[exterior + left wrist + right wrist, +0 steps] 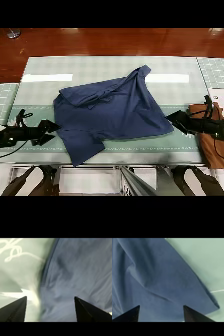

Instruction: Fold the shirts.

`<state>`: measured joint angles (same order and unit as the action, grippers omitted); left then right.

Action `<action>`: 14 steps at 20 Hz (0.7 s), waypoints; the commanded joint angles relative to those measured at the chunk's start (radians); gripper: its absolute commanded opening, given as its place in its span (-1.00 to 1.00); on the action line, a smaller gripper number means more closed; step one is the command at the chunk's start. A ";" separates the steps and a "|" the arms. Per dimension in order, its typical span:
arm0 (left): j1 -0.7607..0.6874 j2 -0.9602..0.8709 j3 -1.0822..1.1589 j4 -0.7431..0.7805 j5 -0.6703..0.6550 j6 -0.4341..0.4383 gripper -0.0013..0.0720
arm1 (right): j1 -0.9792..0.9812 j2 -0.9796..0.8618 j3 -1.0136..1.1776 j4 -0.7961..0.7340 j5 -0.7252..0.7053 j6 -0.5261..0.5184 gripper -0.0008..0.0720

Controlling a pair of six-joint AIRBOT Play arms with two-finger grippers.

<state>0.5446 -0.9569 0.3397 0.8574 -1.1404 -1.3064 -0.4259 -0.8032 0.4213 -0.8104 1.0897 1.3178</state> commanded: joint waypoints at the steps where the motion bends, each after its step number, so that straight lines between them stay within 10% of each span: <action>1: -0.055 -0.009 -0.089 -0.130 0.180 0.090 0.94 | -0.003 0.035 -0.044 0.045 0.011 -0.022 0.73; 5: -0.197 -0.017 -0.093 -0.241 0.282 0.166 0.83 | -0.136 0.035 0.026 -0.087 -0.015 0.020 0.73; 6: -0.226 -0.029 -0.092 -0.239 0.285 0.167 0.16 | -0.182 0.035 0.029 -0.151 -0.018 0.059 0.73; 7: -0.243 -0.043 -0.091 -0.238 0.279 0.170 -0.93 | -0.218 0.033 0.029 -0.221 -0.003 0.101 0.74; 14: -0.244 -0.052 -0.041 -0.237 0.226 0.196 -0.91 | -0.053 -0.113 0.002 -0.290 0.048 0.166 0.73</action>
<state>0.3073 -1.0069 0.2787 0.6407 -0.8879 -1.1248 -0.5457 -0.8524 0.4309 -1.0695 1.1275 1.4567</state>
